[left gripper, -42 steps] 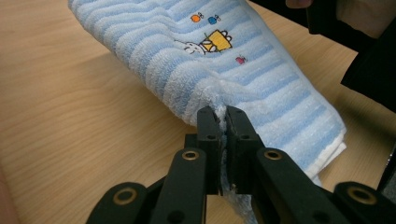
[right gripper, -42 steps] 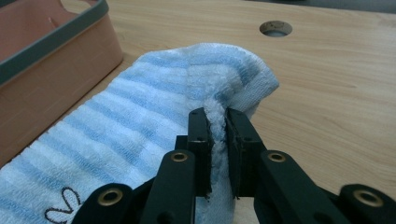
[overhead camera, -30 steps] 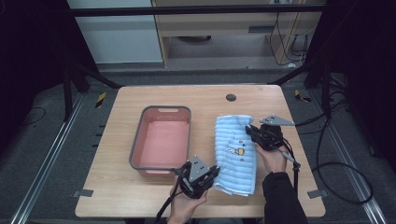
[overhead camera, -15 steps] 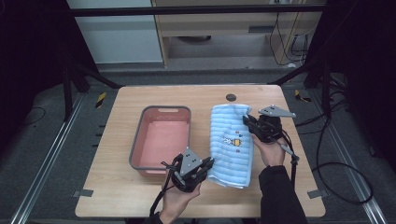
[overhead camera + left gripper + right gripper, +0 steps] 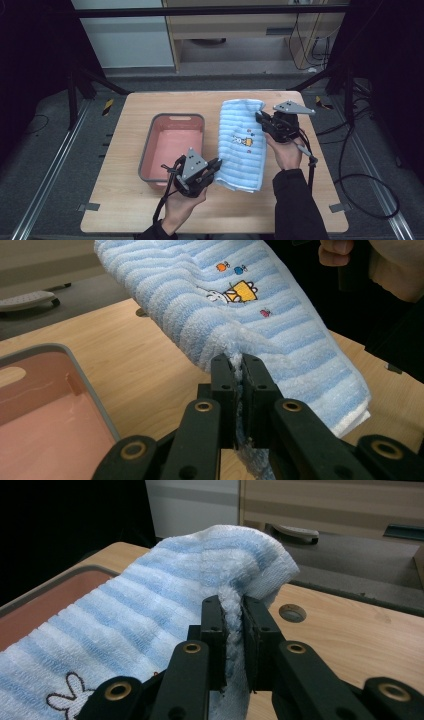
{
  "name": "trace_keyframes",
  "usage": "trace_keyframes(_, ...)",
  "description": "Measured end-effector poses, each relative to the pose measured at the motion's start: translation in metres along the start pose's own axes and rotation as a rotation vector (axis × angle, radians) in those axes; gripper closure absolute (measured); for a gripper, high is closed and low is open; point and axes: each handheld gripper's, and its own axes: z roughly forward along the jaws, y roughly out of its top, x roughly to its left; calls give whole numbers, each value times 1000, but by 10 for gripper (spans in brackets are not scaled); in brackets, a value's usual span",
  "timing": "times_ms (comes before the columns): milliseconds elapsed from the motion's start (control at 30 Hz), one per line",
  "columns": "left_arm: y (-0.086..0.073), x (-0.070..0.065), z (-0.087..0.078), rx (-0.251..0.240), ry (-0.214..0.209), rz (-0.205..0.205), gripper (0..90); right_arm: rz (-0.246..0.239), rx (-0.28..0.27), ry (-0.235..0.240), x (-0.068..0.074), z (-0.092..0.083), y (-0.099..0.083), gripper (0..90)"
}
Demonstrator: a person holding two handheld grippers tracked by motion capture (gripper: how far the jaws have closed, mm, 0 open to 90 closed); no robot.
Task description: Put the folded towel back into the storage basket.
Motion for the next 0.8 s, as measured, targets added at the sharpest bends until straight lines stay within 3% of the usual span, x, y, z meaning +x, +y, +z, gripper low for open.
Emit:
trace_keyframes(500, 8, 26, -22, -21, 52, 15, 851, -40, -27, 30, 29, 15, 31, 813)
trace_keyframes(800, 8, 41, -34, -38, 81, -3, 851, -51, -32, 54, 44, 30, 40, 813)
